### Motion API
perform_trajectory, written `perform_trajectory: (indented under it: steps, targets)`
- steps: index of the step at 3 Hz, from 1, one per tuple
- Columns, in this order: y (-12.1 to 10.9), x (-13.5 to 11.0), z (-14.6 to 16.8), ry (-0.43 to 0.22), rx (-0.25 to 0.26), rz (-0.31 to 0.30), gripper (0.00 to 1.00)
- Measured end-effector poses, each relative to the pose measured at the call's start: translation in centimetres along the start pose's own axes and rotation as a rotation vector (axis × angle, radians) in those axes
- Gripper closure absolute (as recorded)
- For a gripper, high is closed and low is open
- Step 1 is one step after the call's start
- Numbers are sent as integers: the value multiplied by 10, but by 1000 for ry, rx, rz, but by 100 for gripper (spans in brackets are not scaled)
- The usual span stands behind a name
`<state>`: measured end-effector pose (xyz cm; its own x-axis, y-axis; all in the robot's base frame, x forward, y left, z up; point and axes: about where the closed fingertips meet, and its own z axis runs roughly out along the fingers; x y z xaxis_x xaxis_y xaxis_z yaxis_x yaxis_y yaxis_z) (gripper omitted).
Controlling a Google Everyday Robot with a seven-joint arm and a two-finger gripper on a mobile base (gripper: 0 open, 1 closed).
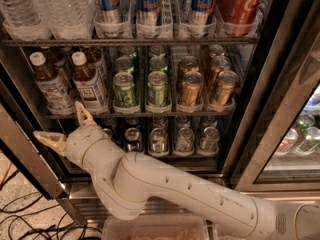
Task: Pick blue plastic bottle from middle shelf of fridge
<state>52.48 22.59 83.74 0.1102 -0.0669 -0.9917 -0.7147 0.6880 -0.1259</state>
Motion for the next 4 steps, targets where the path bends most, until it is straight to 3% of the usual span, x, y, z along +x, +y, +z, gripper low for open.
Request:
perform_trajectory:
  steps: [2,4]
  targets:
    - [-1,-1,2,-2,9,-7,31]
    - [-22,-11,20,-29,14,-24,30]
